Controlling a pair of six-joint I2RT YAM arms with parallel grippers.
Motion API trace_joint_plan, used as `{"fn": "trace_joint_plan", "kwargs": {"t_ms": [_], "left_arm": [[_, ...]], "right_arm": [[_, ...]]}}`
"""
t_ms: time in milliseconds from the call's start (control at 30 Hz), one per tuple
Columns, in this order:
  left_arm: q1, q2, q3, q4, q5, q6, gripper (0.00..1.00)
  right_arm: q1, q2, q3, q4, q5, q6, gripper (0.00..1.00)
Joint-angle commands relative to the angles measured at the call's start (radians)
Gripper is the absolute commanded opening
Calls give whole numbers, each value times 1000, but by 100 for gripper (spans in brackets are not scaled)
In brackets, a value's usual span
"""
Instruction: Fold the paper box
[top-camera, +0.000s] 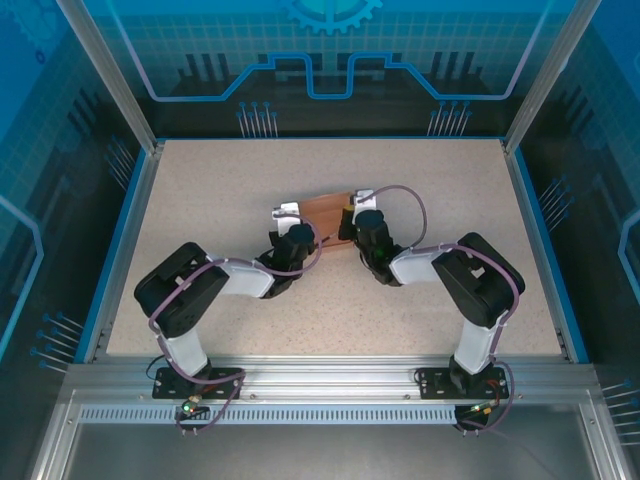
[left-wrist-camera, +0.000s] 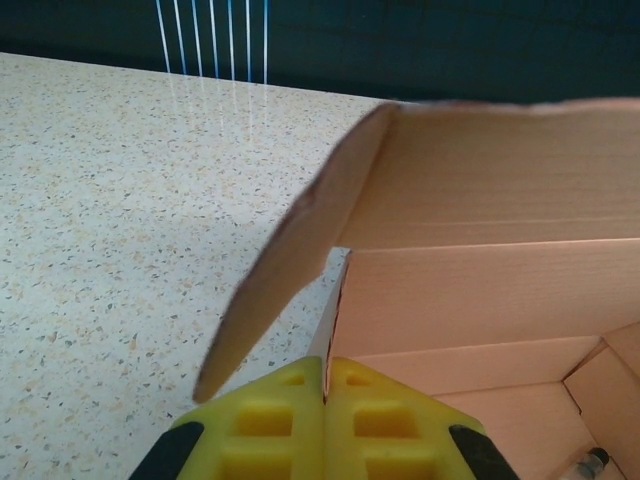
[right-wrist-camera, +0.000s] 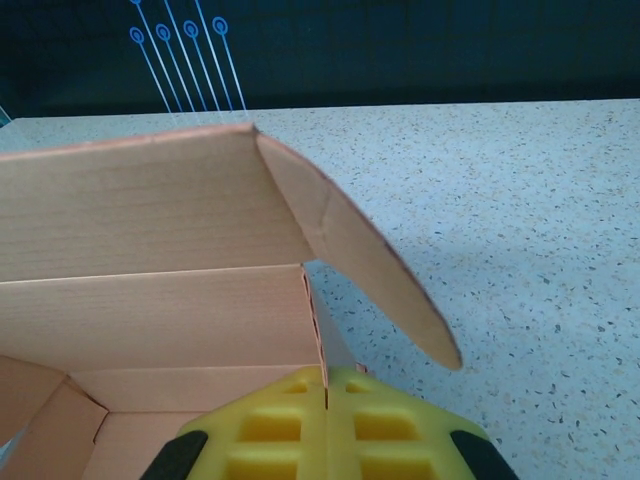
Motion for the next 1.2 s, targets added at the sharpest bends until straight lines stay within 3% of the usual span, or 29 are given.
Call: {"fn": "trace_joint_plan", "kwargs": {"t_ms": [0,500,967,1167], "left_arm": [[-31,35,-43,-13,26,-36,2],[-50,20,-137,73,17,-13,13],[-51,-103,-180,61,28,15,49],[-50,-250,-230,-12,80,2,62]], "right_arm": [[39,12,-39,51,-13,5,0],[60,-2,-121,93,36,4,0],[60,-12,-119,78,51,-5,0],[62,-20,-111,64,55,-12,0]]}}
